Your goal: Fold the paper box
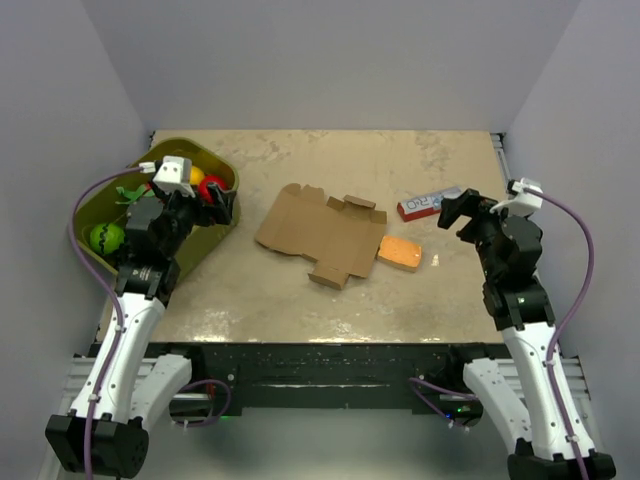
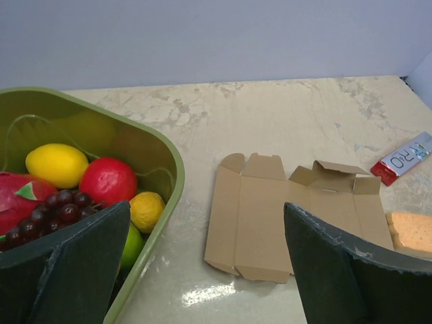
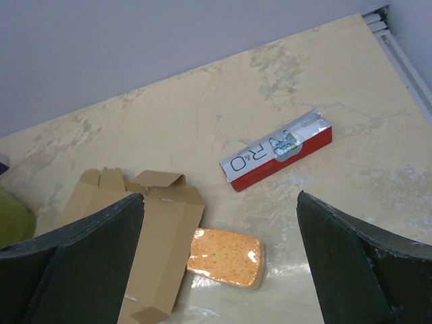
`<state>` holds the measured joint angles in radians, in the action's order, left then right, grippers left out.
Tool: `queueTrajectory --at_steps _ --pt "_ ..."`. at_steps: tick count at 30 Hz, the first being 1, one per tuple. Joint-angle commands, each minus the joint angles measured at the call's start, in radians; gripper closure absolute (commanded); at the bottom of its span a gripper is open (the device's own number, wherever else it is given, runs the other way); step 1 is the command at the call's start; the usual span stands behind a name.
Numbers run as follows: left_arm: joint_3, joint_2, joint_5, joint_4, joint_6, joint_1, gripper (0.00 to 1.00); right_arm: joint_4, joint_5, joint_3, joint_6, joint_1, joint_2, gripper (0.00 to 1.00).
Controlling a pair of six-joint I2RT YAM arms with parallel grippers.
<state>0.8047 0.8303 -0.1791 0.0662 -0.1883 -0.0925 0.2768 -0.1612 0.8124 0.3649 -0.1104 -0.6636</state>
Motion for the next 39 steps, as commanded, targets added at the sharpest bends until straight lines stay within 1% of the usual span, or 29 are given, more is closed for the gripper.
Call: queueTrajectory --at_steps 1,3,4,5,7,8,9,10,11,12,13,15,17,19,20,21,22,23,24,25,28,29,32,37,39 --pt "0.027 -0.011 0.076 -0.025 -0.033 0.000 0.00 0.030 0.090 0.054 0.084 -0.002 -0.022 0.01" --pt "0.036 -0.008 0.122 -0.023 -0.052 0.000 0.00 0.044 0.159 0.041 0.120 0.000 -0.033 0.02" --pt "0.048 0.004 0.122 -0.016 -0.060 0.000 0.00 0.051 0.182 0.038 0.144 0.000 -0.036 0.02" --pt "0.062 0.016 0.092 -0.006 -0.056 0.000 0.00 0.064 0.208 0.033 0.157 0.000 -0.050 0.02" --pt "0.115 0.064 0.031 0.003 -0.037 0.000 0.00 0.091 0.271 0.008 0.215 -0.002 -0.059 0.07" --pt "0.141 0.084 -0.029 0.012 -0.031 -0.003 0.01 0.091 0.297 -0.007 0.238 -0.002 -0.060 0.09" --pt "0.169 0.105 -0.046 0.024 -0.027 -0.010 0.03 0.055 0.339 -0.056 0.262 -0.002 -0.059 0.12" --pt "0.230 0.148 -0.048 0.036 -0.022 -0.047 0.06 0.029 0.398 -0.086 0.323 -0.005 -0.054 0.14" --pt "0.260 0.167 -0.013 0.050 -0.013 -0.082 0.07 0.003 0.416 -0.119 0.362 -0.009 -0.047 0.15" --pt "0.284 0.184 0.015 0.069 0.025 -0.125 0.07 -0.042 0.420 -0.187 0.400 -0.017 -0.027 0.15" --pt "0.319 0.206 0.035 0.073 0.044 -0.197 0.07 -0.057 0.419 -0.218 0.458 -0.040 -0.018 0.15" --pt "0.323 0.223 0.052 0.066 0.078 -0.237 0.07 -0.067 0.381 -0.283 0.497 -0.069 0.008 0.14" --pt "0.256 0.221 0.021 0.011 0.084 -0.243 0.06 -0.073 0.350 -0.317 0.557 -0.118 0.022 0.14" --pt "0.199 0.211 0.004 -0.031 0.087 -0.243 0.04 -0.109 0.330 -0.373 0.620 -0.178 0.027 0.15" --pt "0.168 0.213 -0.020 -0.038 0.082 -0.242 0.04 -0.129 0.301 -0.393 0.637 -0.201 0.022 0.18" --pt "0.159 0.214 -0.037 -0.043 0.070 -0.243 0.05 -0.174 0.287 -0.430 0.669 -0.224 0.015 0.18" --pt "0.148 0.216 -0.083 -0.051 0.061 -0.243 0.05 -0.207 0.276 -0.449 0.686 -0.265 -0.022 0.19" --pt "0.134 0.217 -0.104 -0.092 0.055 -0.242 0.05 -0.250 0.264 -0.467 0.698 -0.285 -0.046 0.22" --pt "0.130 0.220 -0.123 -0.101 0.044 -0.243 0.05 -0.328 0.241 -0.490 0.719 -0.308 -0.082 0.22" --pt "0.129 0.224 -0.141 -0.106 0.041 -0.243 0.05 -0.361 0.224 -0.493 0.723 -0.349 -0.150 0.22" --pt "0.125 0.231 -0.146 -0.111 0.036 -0.243 0.05 -0.447 0.203 -0.475 0.714 -0.399 -0.269 0.22" --pt "0.122 0.234 -0.148 -0.112 0.035 -0.243 0.05 -0.464 0.195 -0.470 0.714 -0.406 -0.330 0.23" --pt "0.119 0.239 -0.163 -0.115 0.030 -0.245 0.05 -0.546 0.164 -0.467 0.715 -0.426 -0.402 0.25" --pt "0.116 0.245 -0.166 -0.115 0.032 -0.245 0.05 -0.619 0.080 -0.475 0.709 -0.431 -0.475 0.30" --pt "0.114 0.245 -0.171 -0.118 0.032 -0.245 0.05 -0.660 0.075 -0.476 0.707 -0.431 -0.526 0.34"
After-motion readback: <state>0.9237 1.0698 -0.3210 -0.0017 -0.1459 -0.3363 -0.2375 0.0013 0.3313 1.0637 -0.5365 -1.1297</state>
